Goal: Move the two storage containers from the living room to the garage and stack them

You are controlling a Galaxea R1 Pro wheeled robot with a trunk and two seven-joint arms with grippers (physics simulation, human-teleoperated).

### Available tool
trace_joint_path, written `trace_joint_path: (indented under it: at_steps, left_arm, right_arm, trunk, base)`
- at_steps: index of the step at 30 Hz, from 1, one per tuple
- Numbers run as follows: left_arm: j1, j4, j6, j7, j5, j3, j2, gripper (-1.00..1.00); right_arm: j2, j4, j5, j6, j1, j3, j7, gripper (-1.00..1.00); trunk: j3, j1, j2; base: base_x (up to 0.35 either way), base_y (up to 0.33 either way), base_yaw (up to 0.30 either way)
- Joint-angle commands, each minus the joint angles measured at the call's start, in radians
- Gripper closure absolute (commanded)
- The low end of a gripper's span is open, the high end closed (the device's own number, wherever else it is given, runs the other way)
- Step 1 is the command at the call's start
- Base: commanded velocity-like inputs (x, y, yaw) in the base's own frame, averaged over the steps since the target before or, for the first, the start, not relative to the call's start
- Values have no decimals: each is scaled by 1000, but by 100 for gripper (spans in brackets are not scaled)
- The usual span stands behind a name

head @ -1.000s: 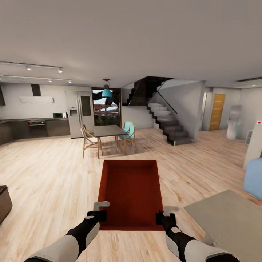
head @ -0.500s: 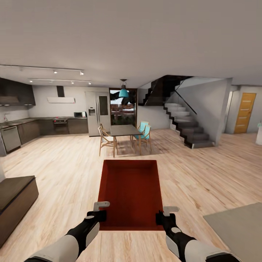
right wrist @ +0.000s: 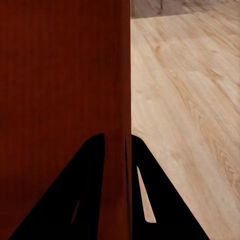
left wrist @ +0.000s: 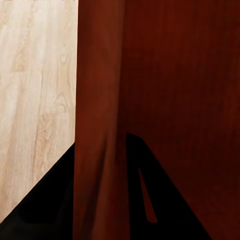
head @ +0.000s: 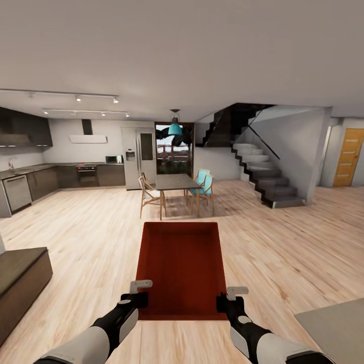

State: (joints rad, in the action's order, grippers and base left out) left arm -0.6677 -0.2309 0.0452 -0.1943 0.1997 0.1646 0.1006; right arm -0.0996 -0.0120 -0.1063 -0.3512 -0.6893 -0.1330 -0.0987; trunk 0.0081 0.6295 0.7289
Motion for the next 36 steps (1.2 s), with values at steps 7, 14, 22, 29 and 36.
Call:
trace_joint_path:
  at_steps: [7, 14, 22, 29, 36]
  left_arm:
    - [-1, -5, -59, -14, -13, -79, -28, 100]
    - [-1, -5, -59, -14, -13, -79, -28, 100]
    - [-1, -4, -59, -14, -13, -79, -28, 100]
    - [-1, -4, -60, -14, -13, -79, -28, 100]
    - [-1, -4, -61, -14, -13, -79, -28, 100]
  right_arm:
    - [-2, 12, -15, -3, 1, 9, 1, 100]
    - [-2, 12, -15, -3, 1, 9, 1, 100]
    - [-2, 12, -15, -3, 0, 9, 1, 100]
    - [-2, 12, -15, -3, 1, 9, 1, 100]
    - [-2, 12, -15, -3, 1, 9, 1, 100]
  trunk:
    - [0, 1, 0]
    - [0, 1, 0]
    - [0, 1, 0]
    - [0, 1, 0]
    - [0, 1, 0]
  base:
    - [321, 0, 0]
    - [321, 0, 0]
    - [321, 0, -17]
    - [321, 0, -203]
    - [321, 0, -253]
